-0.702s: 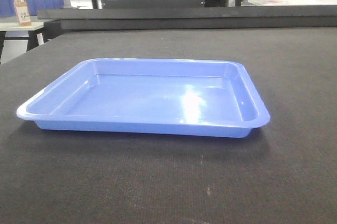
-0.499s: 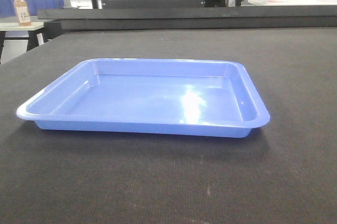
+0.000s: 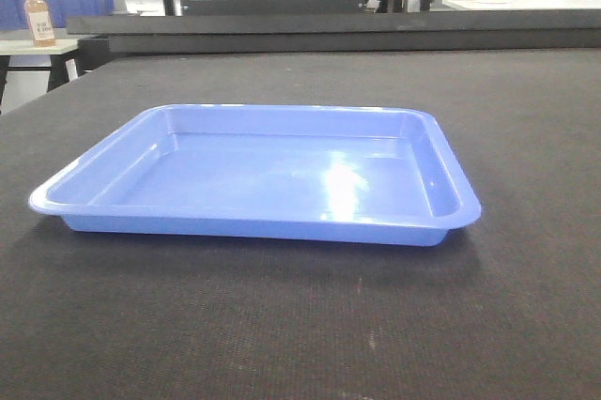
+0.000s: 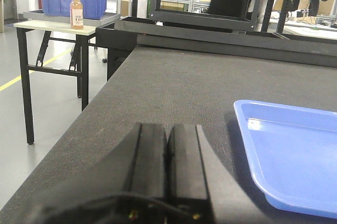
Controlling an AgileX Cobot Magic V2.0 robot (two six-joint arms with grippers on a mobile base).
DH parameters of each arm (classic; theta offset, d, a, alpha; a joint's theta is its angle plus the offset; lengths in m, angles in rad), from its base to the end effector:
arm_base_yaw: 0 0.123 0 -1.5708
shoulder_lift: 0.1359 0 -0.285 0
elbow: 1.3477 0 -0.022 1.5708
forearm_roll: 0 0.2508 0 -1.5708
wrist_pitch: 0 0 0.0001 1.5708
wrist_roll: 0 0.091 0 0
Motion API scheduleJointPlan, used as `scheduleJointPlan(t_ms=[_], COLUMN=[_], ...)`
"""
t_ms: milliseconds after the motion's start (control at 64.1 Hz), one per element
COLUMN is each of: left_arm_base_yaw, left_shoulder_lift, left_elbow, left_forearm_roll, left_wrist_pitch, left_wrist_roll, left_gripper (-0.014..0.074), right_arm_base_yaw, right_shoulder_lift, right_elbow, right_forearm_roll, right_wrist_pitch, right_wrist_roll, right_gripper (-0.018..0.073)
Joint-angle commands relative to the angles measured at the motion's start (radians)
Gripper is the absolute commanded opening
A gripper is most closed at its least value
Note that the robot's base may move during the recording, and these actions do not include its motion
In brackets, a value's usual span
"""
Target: Grab blue tray and place on right shelf
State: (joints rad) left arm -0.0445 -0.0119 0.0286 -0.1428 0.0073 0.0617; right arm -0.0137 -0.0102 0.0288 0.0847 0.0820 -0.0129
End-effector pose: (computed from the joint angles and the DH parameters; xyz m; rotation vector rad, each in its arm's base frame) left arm 0.0566 -0.0026 0.2035 -0.0268 1.5081 -0.1016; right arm 0.0569 -0.0001 0.1966 0.0621 1.5829 0.0507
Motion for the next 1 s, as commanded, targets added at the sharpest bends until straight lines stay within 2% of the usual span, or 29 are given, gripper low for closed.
scheduleJointPlan(t_ms=[0,94,187,265,359,499,561,655,717,811,873,982], left_arm_base_yaw=[-0.003,-0.003,-0.003,-0.003,-0.007,-0.007,-0.007,-0.007,-0.013,-0.061,-0.101,-0.180], left_shoulder_lift=[-0.014,-0.014,-0.014,-0.003,0.032,0.151,0.214,0.318,0.377,0.445,0.492,0.582], left_elbow=[0.030,0.030,0.017,-0.053,-0.198,-0.458,-0.530,-0.605,-0.634,-0.675,-0.710,-0.784], left_forearm_roll=[-0.004,-0.004,-0.004,-0.004,0.018,0.038,0.038,0.026,-0.002,-0.036,-0.036,-0.041], left_wrist_pitch=[-0.096,-0.129,-0.226,-0.208,-0.050,0.266,0.344,0.408,0.416,0.419,0.440,0.485], left_wrist_roll=[0.004,0.004,0.004,0.004,0.004,0.004,0.004,0.004,0.004,0.004,0.004,0.006], left_gripper=[-0.0048,-0.0048,-0.0048,-0.0048,-0.0048,-0.0039,-0.0002,0.0120,0.0240,0.0412,0.0463,0.0465], right_arm_base_yaw=[0.001,0.001,0.001,0.001,0.001,0.001,0.001,0.001,0.001,0.003,0.029,0.110], right_shoulder_lift=[-0.021,-0.021,-0.021,-0.021,-0.013,0.062,0.110,0.186,0.237,0.326,0.383,0.505], right_elbow=[-0.023,-0.023,-0.038,-0.114,-0.250,-0.453,-0.496,-0.529,-0.543,-0.583,-0.624,-0.713], right_forearm_roll=[0.003,0.003,0.003,0.003,0.003,0.003,0.005,0.007,0.007,0.026,0.073,0.142], right_wrist_pitch=[-0.107,-0.149,-0.239,-0.202,-0.048,0.175,0.197,0.180,0.174,0.181,0.192,0.212], right_wrist_roll=[-0.006,-0.006,-0.006,-0.006,-0.006,-0.006,-0.006,-0.006,-0.006,-0.006,-0.006,-0.006], right_gripper=[0.0056,0.0056,0.0056,0.0056,0.0056,0.0071,0.0139,0.0333,0.0448,0.0583,0.0619,0.0611])
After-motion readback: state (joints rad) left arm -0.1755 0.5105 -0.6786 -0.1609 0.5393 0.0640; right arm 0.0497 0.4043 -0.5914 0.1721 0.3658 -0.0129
